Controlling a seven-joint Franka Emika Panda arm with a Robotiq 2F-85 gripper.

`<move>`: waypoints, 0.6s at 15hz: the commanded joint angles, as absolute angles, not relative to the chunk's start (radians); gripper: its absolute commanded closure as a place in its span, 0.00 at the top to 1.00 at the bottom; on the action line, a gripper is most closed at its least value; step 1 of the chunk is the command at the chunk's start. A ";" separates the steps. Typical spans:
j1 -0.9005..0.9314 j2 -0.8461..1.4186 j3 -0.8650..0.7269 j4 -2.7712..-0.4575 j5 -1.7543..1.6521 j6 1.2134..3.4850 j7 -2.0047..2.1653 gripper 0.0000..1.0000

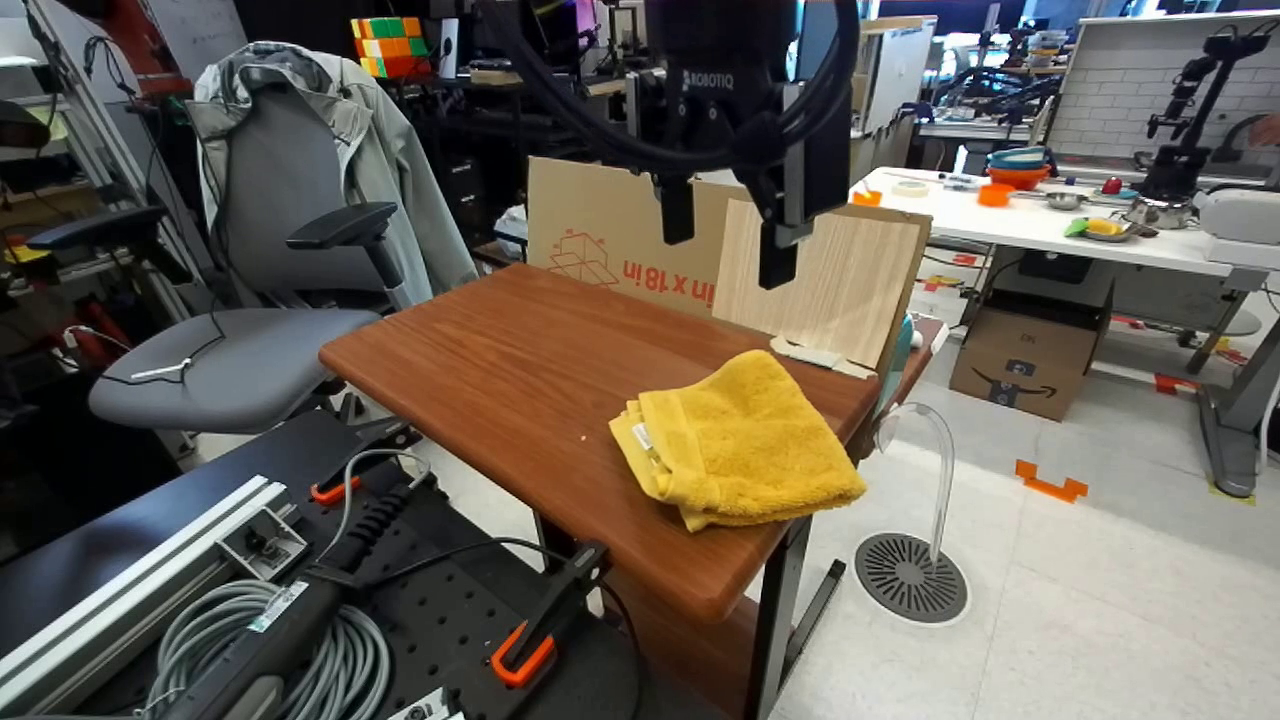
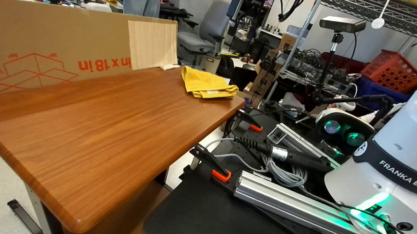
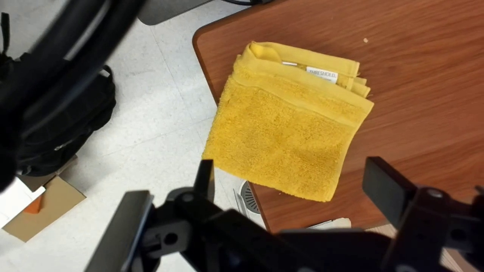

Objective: Clean the table using the yellow towel

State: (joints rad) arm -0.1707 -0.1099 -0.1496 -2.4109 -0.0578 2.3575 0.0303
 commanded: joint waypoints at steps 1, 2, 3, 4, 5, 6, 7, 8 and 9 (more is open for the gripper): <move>-0.151 -0.026 -0.142 -2.394 0.022 2.418 0.075 1.00; -0.150 0.007 -0.141 -2.397 0.030 2.449 0.096 1.00; -0.149 0.047 -0.141 -2.394 0.030 2.467 0.113 1.00; -0.149 0.076 -0.142 -2.396 0.028 2.500 0.134 1.00; -0.148 0.122 -0.144 -2.388 0.025 2.529 0.156 1.00; -0.148 0.160 -0.146 -2.380 0.028 2.553 0.176 1.00; -0.148 0.206 -0.148 -2.369 0.036 2.577 0.194 1.00; -0.148 0.243 -0.149 -2.356 0.043 2.586 0.211 1.00; -0.150 0.281 -0.149 -2.342 0.060 2.595 0.222 1.00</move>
